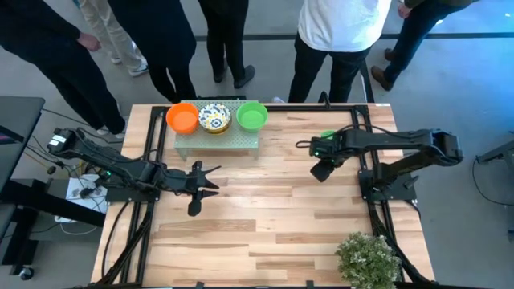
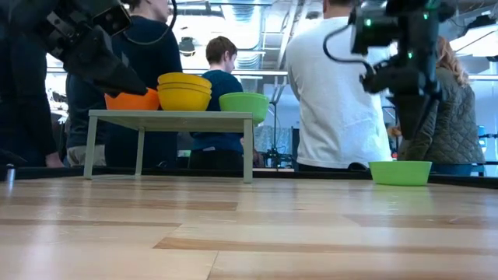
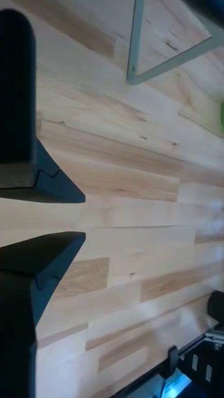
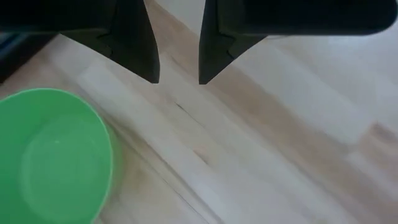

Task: Pick & Place Mini bowls
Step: Stack the green bowl on top of the other green bowl on the shelf

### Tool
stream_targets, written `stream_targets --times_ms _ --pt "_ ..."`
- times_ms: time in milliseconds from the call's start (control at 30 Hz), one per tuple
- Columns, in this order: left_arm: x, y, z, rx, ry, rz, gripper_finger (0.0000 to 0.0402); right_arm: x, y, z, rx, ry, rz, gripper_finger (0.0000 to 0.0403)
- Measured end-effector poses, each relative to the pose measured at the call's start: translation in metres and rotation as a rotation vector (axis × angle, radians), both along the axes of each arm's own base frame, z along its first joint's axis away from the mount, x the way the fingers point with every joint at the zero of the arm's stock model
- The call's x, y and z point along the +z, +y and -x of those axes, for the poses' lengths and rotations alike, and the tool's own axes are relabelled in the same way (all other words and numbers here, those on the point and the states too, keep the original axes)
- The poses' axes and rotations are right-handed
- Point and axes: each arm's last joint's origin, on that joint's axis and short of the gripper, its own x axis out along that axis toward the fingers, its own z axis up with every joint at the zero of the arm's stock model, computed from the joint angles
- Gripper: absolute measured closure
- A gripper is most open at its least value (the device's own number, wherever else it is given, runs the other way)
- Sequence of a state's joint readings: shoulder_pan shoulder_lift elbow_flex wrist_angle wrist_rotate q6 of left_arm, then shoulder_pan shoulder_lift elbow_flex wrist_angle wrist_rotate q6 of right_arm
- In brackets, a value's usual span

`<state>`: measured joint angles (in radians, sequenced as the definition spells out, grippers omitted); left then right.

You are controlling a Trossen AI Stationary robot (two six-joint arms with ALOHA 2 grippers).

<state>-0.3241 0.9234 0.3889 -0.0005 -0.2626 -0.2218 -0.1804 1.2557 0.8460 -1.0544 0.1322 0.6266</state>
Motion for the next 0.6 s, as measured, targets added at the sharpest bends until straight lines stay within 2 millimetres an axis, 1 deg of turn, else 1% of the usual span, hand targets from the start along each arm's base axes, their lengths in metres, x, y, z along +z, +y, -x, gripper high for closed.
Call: stream_targets --times_ms 67,133,300,400,600 --pt "0.001 0.0 0.0 0.0 -0.007 0.002 0.0316 -0.01 -0.005 0.003 -0.015 0.019 0.002 0.0296" --pt "0.001 0.0 -0.001 -0.001 -0.014 0.002 0.0316 -0.017 -0.011 0.002 -0.001 0.037 0.042 0.0296" --pt "0.003 0.0 -0.002 0.0 -0.035 0.007 0.0316 -0.026 -0.025 -0.008 0.079 0.055 0.145 0.0295" --pt "0.004 -0.001 -0.002 0.0 -0.045 0.009 0.0316 -0.031 -0.032 -0.012 0.118 0.063 0.153 0.0295" --pt "0.005 -0.001 -0.002 -0.001 -0.052 0.01 0.0316 -0.048 -0.044 -0.015 0.082 0.141 0.125 0.0295"
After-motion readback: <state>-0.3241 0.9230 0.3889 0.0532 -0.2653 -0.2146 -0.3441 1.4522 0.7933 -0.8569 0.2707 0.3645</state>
